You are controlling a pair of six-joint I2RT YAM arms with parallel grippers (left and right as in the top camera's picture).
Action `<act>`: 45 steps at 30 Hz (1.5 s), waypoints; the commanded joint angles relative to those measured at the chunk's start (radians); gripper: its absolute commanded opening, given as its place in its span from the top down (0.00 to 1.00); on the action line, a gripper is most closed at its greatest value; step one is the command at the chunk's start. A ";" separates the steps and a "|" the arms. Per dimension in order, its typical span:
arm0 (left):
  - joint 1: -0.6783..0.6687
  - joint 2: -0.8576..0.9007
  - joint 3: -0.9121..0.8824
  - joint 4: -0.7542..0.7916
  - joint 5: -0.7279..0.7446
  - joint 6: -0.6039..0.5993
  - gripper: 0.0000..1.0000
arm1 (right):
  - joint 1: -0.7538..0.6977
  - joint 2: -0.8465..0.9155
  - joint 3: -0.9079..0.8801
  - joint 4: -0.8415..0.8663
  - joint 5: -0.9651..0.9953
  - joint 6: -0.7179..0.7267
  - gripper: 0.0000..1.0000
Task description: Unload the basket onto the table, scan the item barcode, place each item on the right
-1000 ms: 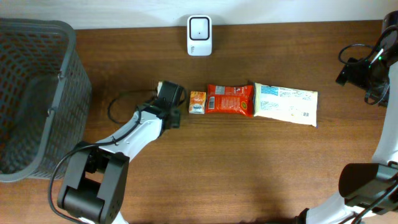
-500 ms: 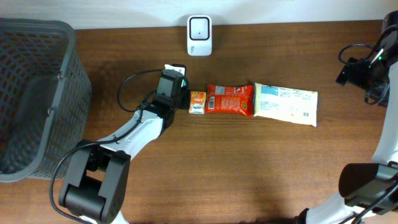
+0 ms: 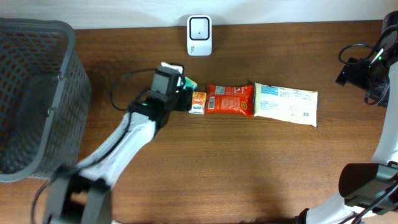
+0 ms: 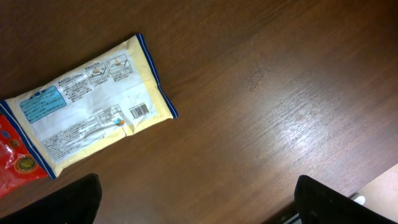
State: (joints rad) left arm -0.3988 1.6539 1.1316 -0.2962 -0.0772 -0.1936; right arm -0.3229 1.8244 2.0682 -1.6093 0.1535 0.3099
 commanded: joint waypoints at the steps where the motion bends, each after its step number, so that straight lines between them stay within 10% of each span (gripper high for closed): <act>1: -0.005 -0.205 0.071 -0.157 0.011 -0.022 0.22 | 0.002 0.005 0.006 0.001 0.016 -0.006 0.01; 6: -0.005 -0.294 0.071 -0.301 0.011 -0.022 0.01 | 0.002 0.005 0.006 0.001 0.016 -0.006 0.02; 34: -0.005 -0.291 0.066 -0.417 0.011 -0.022 0.01 | 0.002 0.005 0.006 0.082 0.014 -0.005 0.02; 40: -0.005 -0.291 0.066 -0.417 0.011 -0.021 0.01 | 0.002 0.005 0.006 0.077 -0.388 -0.008 0.02; 45: -0.005 -0.291 0.066 -0.417 0.011 -0.022 0.01 | 0.034 0.023 -0.021 0.068 -0.330 -0.014 0.01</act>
State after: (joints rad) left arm -0.4000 1.3617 1.1942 -0.7147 -0.0772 -0.2127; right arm -0.3161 1.8244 2.0682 -1.5398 -0.1802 0.3069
